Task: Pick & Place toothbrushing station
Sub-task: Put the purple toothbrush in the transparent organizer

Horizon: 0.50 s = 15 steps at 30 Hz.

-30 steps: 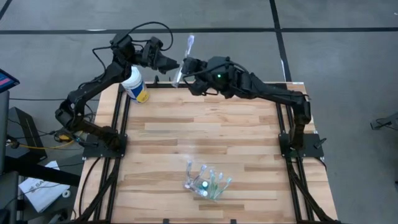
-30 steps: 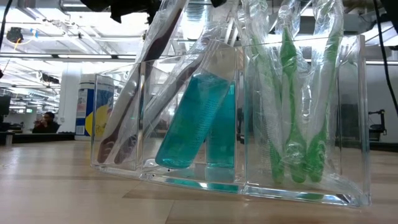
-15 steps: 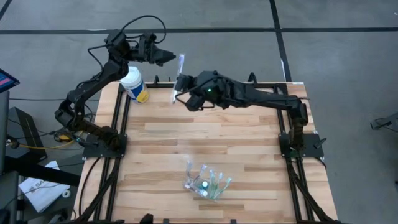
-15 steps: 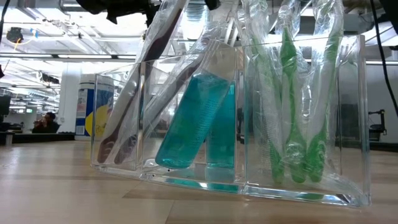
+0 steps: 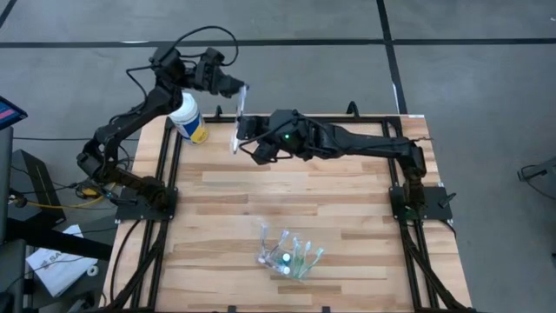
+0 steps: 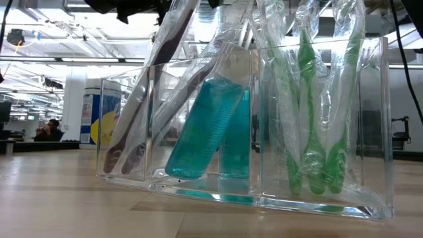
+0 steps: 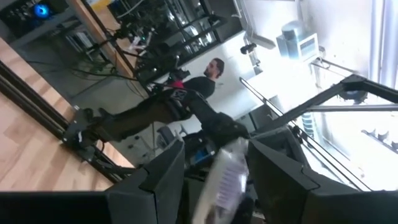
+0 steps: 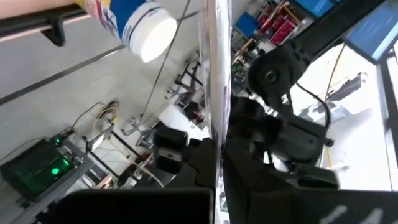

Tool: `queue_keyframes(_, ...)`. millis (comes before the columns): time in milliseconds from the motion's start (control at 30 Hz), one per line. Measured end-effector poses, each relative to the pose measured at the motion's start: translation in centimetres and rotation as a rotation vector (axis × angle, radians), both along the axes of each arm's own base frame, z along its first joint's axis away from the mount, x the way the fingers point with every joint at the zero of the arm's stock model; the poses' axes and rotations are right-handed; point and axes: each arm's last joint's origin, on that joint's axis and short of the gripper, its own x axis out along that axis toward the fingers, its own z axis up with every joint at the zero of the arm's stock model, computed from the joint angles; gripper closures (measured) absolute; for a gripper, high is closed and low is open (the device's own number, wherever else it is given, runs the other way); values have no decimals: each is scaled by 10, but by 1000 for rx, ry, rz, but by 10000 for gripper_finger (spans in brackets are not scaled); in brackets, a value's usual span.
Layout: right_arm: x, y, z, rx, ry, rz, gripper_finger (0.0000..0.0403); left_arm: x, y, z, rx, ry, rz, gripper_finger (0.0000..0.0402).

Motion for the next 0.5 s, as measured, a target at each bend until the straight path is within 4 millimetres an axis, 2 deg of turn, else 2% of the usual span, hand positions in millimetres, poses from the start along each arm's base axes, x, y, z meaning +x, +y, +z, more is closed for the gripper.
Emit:
queue_keyframes(300,-2,-16,3,0,-13,-37,403,9,-9,0,4,-4,-39,230)
queue_keyframes(500,-2,-17,3,2,-15,-28,403,12,-12,1,21,-13,-49,235)
